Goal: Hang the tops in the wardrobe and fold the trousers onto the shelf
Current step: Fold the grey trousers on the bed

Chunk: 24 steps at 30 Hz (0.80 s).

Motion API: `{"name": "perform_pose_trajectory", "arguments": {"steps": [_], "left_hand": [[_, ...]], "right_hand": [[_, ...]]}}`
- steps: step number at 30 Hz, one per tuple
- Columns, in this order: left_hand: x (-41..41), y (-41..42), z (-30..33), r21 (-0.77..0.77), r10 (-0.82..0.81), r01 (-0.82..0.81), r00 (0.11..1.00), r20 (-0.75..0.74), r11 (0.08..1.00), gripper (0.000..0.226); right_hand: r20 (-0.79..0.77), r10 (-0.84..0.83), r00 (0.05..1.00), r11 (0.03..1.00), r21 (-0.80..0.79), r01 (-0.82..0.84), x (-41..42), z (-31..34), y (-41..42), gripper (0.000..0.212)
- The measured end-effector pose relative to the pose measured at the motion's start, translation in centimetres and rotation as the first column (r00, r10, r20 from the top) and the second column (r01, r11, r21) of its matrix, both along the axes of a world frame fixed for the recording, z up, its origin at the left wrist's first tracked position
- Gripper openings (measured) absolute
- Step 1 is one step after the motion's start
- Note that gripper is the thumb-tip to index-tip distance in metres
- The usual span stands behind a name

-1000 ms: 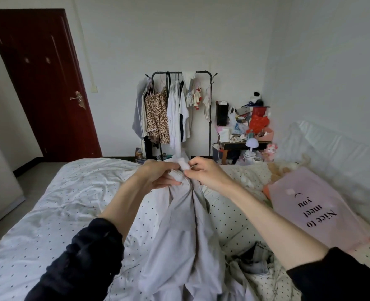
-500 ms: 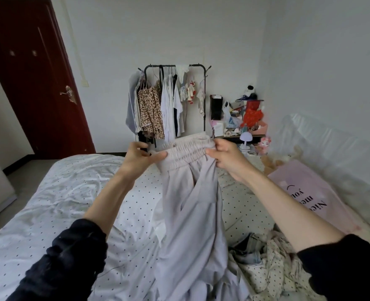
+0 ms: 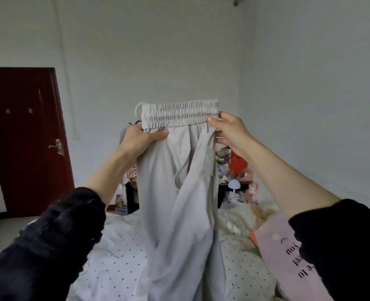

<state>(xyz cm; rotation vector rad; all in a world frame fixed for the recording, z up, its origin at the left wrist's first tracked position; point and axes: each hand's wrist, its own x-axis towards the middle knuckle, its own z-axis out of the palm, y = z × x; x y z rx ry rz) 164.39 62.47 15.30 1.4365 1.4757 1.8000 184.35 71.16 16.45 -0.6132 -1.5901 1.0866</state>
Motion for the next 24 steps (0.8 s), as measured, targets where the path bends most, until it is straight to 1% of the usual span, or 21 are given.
{"name": "perform_pose_trajectory", "arguments": {"steps": [2, 3, 4, 7, 9, 11, 13, 14, 16, 20, 24], "left_hand": [[0.6, 0.3, 5.1, 0.060, 0.005, -0.001, 0.998, -0.060, 0.998, 0.021], [0.6, 0.3, 6.6, 0.077, 0.008, -0.003, 0.998, -0.066, 0.997, 0.020], [1.2, 0.2, 9.6, 0.125, -0.013, 0.023, 0.997, -0.078, 0.992, 0.017], [1.9, -0.6, 14.6, 0.231, -0.031, 0.046, 0.997, -0.070, 0.972, 0.013], [2.2, -1.5, 17.7, 0.299, -0.016, 0.035, 0.998, -0.065, 0.953, 0.014], [2.4, -2.4, 19.7, 0.350, 0.002, 0.017, 0.999, -0.054, 0.936, 0.014], [2.2, -3.0, 21.0, 0.380, 0.029, -0.004, 0.998, -0.062, 0.925, 0.015], [1.9, -3.3, 21.4, 0.383, 0.053, -0.020, 0.996, -0.075, 0.923, 0.015], [1.3, -3.7, 21.8, 0.365, 0.098, -0.049, 0.988, -0.117, 0.930, 0.016], [0.5, -4.4, 21.7, 0.346, 0.146, -0.067, 0.967, -0.210, 0.936, 0.016], [-0.8, -5.8, 22.5, 0.410, 0.238, -0.127, 0.944, -0.230, 0.903, 0.017]], "right_hand": [[-0.026, -0.054, 0.998, 0.995, 0.078, 0.056, 0.5, 4.5, 0.1, 0.006], [-0.034, -0.070, 0.997, 0.992, 0.098, 0.073, 0.5, 5.7, 0.1, 0.006], [-0.062, -0.082, 0.995, 0.986, 0.144, 0.090, 1.0, 8.6, -0.3, 0.006], [-0.124, -0.060, 0.990, 0.974, 0.208, 0.085, 1.2, 13.5, -1.0, 0.008], [-0.168, -0.013, 0.986, 0.971, 0.235, 0.053, 1.3, 16.5, -1.9, 0.011], [-0.152, 0.041, 0.987, 0.981, 0.192, -0.011, 1.5, 18.0, -2.6, 0.008], [-0.029, 0.079, 0.996, 0.992, 0.100, -0.076, 1.5, 18.2, -2.8, 0.016], [0.047, 0.099, 0.994, 0.993, 0.055, -0.101, 1.5, 18.0, -2.7, 0.017], [0.120, 0.110, 0.987, 0.994, -0.004, -0.110, 1.5, 17.5, -2.3, 0.015], [0.031, 0.031, 0.999, 0.999, -0.034, -0.030, 0.9, 17.5, -1.8, 0.014], [-0.102, 0.090, 0.991, 0.995, -0.021, -0.093, -0.8, 18.5, -3.1, 0.011]]}}
